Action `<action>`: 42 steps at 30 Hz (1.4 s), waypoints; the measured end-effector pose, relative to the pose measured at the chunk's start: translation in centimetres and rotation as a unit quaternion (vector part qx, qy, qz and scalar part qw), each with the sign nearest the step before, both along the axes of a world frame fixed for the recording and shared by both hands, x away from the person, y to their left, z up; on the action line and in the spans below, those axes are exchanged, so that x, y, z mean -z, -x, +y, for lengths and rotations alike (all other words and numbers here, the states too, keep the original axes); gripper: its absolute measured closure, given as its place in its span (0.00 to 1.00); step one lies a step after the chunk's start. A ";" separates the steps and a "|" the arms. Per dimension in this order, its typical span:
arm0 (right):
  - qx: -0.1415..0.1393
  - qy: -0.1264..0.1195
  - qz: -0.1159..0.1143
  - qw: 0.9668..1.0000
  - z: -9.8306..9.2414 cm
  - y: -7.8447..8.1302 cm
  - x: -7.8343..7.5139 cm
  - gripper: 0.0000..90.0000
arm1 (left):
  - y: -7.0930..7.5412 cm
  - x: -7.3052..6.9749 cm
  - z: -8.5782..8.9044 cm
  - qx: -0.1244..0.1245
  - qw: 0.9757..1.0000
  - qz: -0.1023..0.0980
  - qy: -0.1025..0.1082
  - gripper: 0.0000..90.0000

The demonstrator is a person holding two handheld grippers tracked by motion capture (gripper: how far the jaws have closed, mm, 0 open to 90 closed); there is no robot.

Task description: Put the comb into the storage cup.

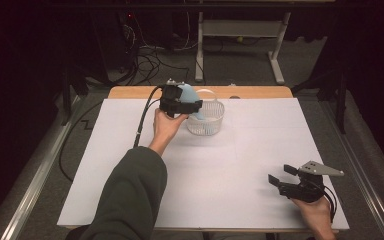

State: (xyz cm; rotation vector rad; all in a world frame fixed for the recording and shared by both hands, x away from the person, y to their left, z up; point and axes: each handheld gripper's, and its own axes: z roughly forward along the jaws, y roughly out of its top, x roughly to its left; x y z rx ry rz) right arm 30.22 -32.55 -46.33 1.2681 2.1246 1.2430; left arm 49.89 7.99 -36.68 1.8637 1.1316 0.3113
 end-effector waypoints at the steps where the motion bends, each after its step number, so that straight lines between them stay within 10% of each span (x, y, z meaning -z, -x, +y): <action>1: 0.000 0.000 0.000 1.000 0.0 0.0 0.0 0.27 | 0.0 0.0 0.1 -0.001 1.000 0.003 -0.003 0.11; 42: 0.001 0.003 -0.001 1.000 0.0 0.0 0.0 0.27 | 1.5 -1.0 3.4 0.005 1.000 -0.018 0.005 0.04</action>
